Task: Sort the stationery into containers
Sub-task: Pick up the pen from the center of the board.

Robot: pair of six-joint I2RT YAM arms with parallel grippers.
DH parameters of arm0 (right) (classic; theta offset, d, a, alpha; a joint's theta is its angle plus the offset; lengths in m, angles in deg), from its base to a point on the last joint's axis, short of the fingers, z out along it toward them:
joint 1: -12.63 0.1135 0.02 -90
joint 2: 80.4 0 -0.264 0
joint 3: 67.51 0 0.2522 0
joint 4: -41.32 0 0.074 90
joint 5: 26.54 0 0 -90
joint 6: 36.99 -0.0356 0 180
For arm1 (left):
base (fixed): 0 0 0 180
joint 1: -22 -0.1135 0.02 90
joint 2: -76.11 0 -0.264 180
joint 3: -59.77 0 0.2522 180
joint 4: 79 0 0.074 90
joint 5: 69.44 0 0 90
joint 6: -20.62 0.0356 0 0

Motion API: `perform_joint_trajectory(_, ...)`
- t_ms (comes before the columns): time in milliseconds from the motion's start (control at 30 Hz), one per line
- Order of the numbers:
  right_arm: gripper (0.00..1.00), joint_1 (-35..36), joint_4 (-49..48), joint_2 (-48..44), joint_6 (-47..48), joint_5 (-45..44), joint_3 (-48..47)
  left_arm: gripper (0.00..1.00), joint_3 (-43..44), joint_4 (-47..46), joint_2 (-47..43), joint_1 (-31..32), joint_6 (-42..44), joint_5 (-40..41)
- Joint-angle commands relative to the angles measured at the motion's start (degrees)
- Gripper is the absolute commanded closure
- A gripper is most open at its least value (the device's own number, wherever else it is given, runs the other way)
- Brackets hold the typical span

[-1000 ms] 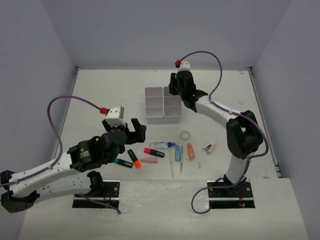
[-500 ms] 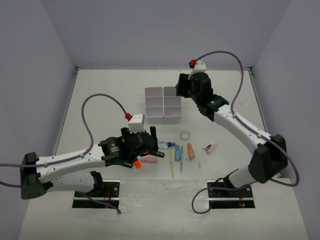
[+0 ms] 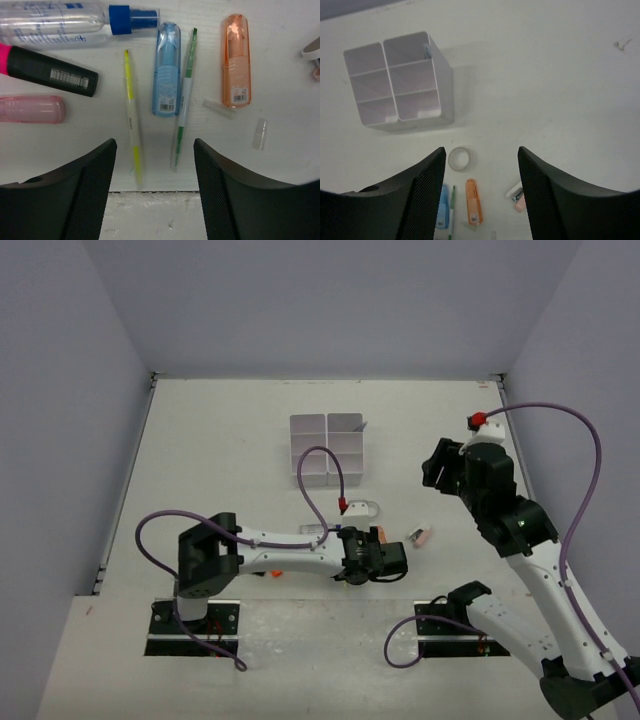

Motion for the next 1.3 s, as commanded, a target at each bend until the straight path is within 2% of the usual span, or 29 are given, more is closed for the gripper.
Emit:
perform_joint_trajectory(0, 0.41, -0.2, 5.2, 0.2, -2.1, 1.4, 1.3, 0.39, 3.0, 7.2, 3.1, 1.2, -6.0, -1.2)
perform_joint_trajectory(100, 0.42, -0.2, 4.8, 0.8, -2.0, 2.2, 1.4, 0.5, 1.3, 5.2, 3.6, 1.2, -6.5, -1.7)
perform_joint_trajectory(133, 0.42, -0.2, 4.7, 1.0, -1.8, 2.4, 1.4, 0.51, 1.2, 5.2, 3.7, 1.2, -6.6, -1.7)
perform_joint_trajectory(267, 0.43, -0.2, 4.5, 1.4, -1.7, 2.9, 1.3, 0.52, 0.4, 4.6, 3.6, 1.2, -6.3, -1.3)
perform_joint_trajectory(600, 0.46, -0.2, 2.8, -1.3, -1.3, 5.6, 2.7, 0.64, -3.5, -0.3, 3.3, 0.4, -5.1, -0.6)
perform_joint_trajectory(867, 0.47, -0.2, 0.1, -2.9, -0.6, 8.8, 4.3, 0.66, -6.3, -4.2, 3.1, -1.1, -3.2, -0.9)
perform_joint_trajectory(967, 0.49, -0.2, -0.2, -2.8, -0.5, 9.5, 4.5, 0.69, -7.5, -6.0, 3.5, -1.9, -2.5, -1.9)
perform_joint_trajectory(1133, 0.5, -0.1, 0.1, -2.1, -1.0, 10.8, 5.1, 0.81, -8.9, -6.8, 4.1, -3.3, -1.8, -2.6)
perform_joint_trajectory(1267, 0.56, -0.1, 3.3, -0.4, -1.5, 12.9, 4.7, 0.98, -10.9, -7.2, 2.8, -3.7, -1.7, -3.9)
